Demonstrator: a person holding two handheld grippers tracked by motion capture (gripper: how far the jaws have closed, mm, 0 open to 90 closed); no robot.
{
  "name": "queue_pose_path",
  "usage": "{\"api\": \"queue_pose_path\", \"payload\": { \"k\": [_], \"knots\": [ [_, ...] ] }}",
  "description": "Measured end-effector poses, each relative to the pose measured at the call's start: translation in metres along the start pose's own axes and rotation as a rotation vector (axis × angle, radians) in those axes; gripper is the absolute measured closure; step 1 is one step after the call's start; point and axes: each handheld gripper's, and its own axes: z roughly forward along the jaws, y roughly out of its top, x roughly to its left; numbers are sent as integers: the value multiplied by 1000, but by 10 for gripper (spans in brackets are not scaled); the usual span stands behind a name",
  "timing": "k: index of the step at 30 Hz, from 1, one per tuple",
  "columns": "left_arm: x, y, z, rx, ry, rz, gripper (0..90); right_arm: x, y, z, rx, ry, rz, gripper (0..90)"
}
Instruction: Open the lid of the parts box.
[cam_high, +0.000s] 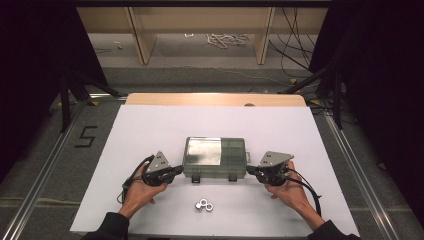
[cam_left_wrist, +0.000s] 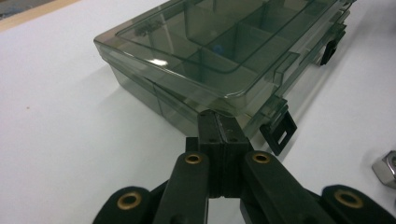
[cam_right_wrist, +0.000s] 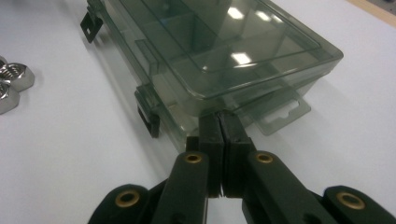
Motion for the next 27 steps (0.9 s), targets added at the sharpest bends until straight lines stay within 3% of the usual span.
{"api": "queue_pose_path", "payload": {
  "k": [8, 10, 13, 14, 18, 24, 26, 27],
  "knots": [
    [1, 7, 2, -33, 10, 1, 889, 0, 7, 4, -33, -18, -10, 894],
    [2, 9, 2, -44, 19, 16, 889, -1, 9, 3, -38, -23, -11, 893],
    [2, 12, 2, -55, 24, -2, 888, -2, 11, 4, -57, -27, -14, 893],
    [4, 14, 1, -55, 28, 16, 888, -3, 12, 5, -62, -29, -14, 893],
    [6, 17, 2, -65, 37, 6, 887, -6, 14, 6, -76, -40, -16, 892],
    [14, 24, 3, -80, 57, 33, 888, -10, 19, 6, -110, -54, -15, 893],
    [15, 26, 4, -87, 57, 11, 888, -11, 20, 6, -114, -58, -11, 893],
    [16, 27, 4, -87, 61, 33, 887, -12, 20, 6, -118, -59, -11, 893]
  ]
}}
